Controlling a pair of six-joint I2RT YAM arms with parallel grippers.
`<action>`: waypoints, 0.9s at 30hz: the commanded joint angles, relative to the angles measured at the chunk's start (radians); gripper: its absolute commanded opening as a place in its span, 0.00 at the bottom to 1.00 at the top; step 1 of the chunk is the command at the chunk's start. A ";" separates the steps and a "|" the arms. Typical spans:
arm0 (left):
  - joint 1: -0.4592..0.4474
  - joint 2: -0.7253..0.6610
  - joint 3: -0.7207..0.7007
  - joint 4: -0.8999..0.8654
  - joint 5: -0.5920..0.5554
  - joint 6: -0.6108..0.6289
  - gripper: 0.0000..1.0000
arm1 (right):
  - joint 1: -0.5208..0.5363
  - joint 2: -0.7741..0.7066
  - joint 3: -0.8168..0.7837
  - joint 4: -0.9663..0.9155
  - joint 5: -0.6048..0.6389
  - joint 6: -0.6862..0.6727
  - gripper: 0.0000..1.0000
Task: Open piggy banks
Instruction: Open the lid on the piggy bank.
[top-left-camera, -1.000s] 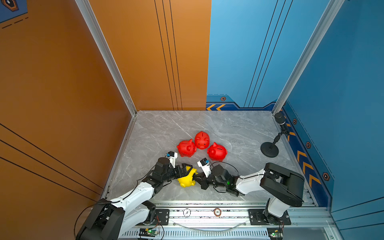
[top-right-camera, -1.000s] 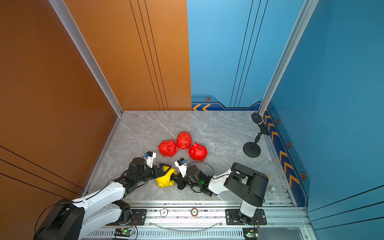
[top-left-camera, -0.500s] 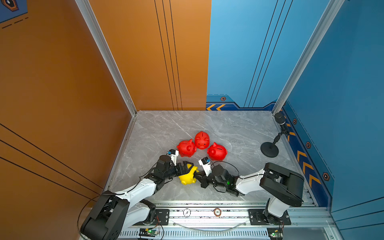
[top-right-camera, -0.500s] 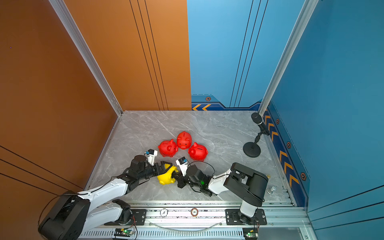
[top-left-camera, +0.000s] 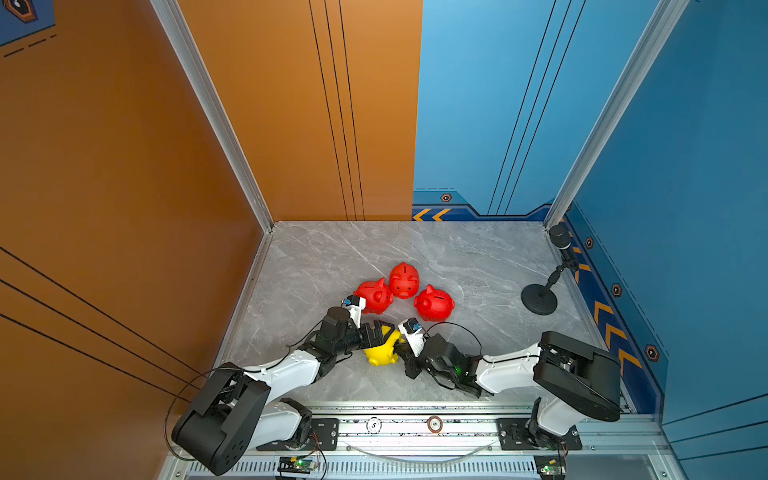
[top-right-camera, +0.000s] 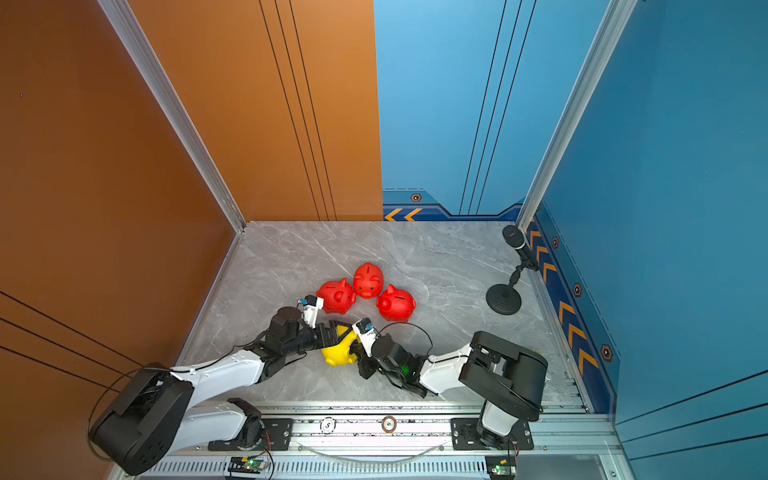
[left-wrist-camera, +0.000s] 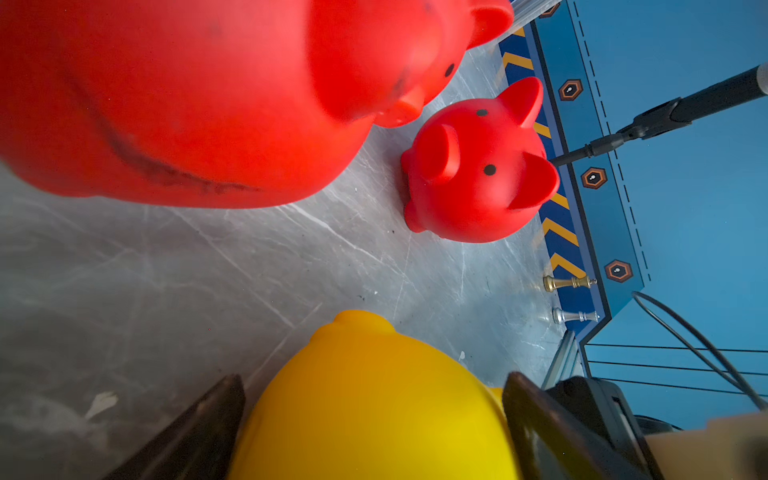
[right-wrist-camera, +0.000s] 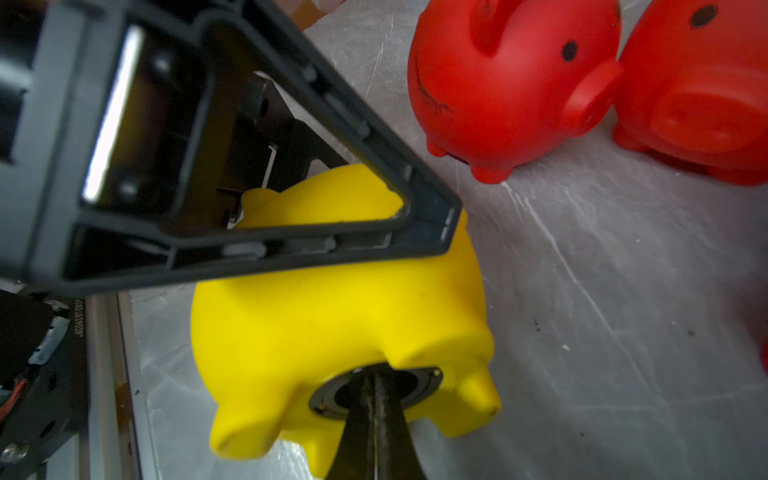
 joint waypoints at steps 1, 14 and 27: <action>-0.083 0.104 -0.052 -0.198 0.056 -0.013 0.98 | 0.083 -0.016 0.015 0.073 -0.130 -0.103 0.00; -0.103 0.182 -0.036 -0.186 0.033 -0.025 0.99 | 0.143 -0.061 -0.043 0.051 -0.031 -0.289 0.00; -0.113 0.240 -0.025 -0.187 0.008 -0.058 0.98 | 0.174 -0.082 -0.040 0.031 0.128 -0.322 0.00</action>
